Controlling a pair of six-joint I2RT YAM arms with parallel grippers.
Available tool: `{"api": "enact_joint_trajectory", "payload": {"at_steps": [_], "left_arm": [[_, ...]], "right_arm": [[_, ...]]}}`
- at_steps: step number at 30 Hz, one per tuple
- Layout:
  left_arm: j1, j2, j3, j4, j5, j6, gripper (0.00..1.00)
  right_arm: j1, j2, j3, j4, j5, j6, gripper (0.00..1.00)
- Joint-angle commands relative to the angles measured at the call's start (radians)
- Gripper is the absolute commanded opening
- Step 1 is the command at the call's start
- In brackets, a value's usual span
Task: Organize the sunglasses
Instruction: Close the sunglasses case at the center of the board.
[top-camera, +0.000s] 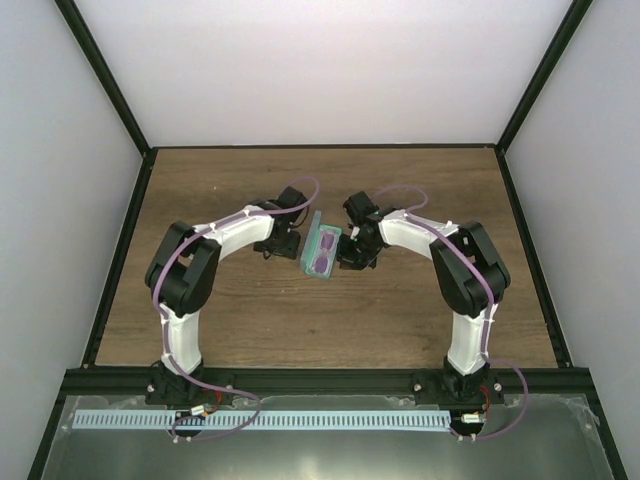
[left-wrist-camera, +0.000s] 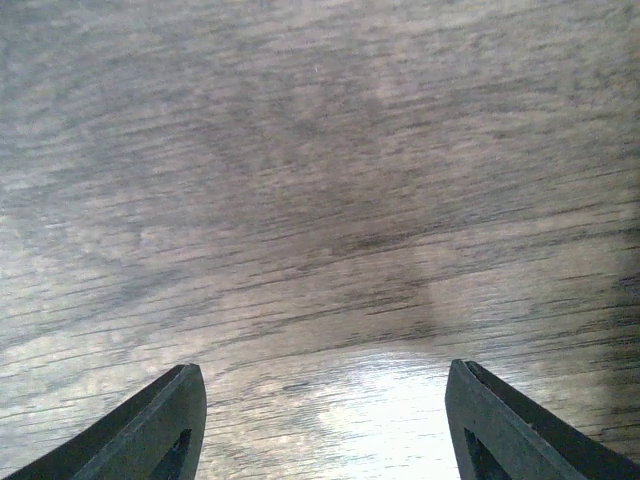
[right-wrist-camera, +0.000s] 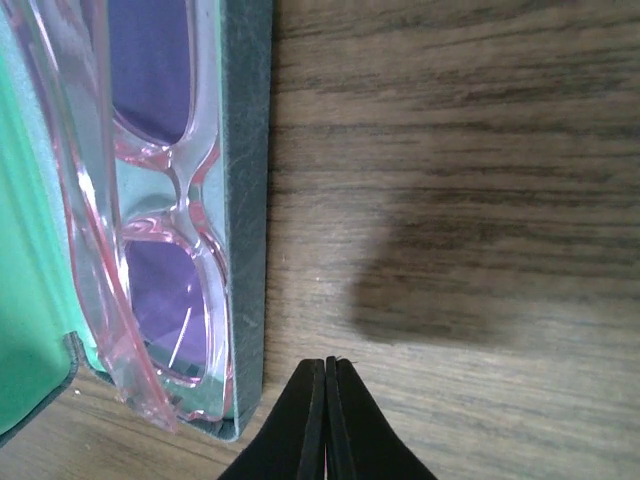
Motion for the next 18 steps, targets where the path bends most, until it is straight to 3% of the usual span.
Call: {"api": "enact_joint_trajectory", "payload": {"at_steps": [1, 18], "left_arm": [[0.006, -0.050, 0.040, -0.023, -0.036, 0.022, 0.67], [0.003, -0.020, 0.127, -0.021, 0.046, 0.020, 0.67]], "right_arm": [[-0.012, 0.022, 0.000, 0.081, -0.020, -0.037, 0.01], [-0.047, 0.109, -0.020, 0.188, -0.058, -0.062, 0.01]]}}
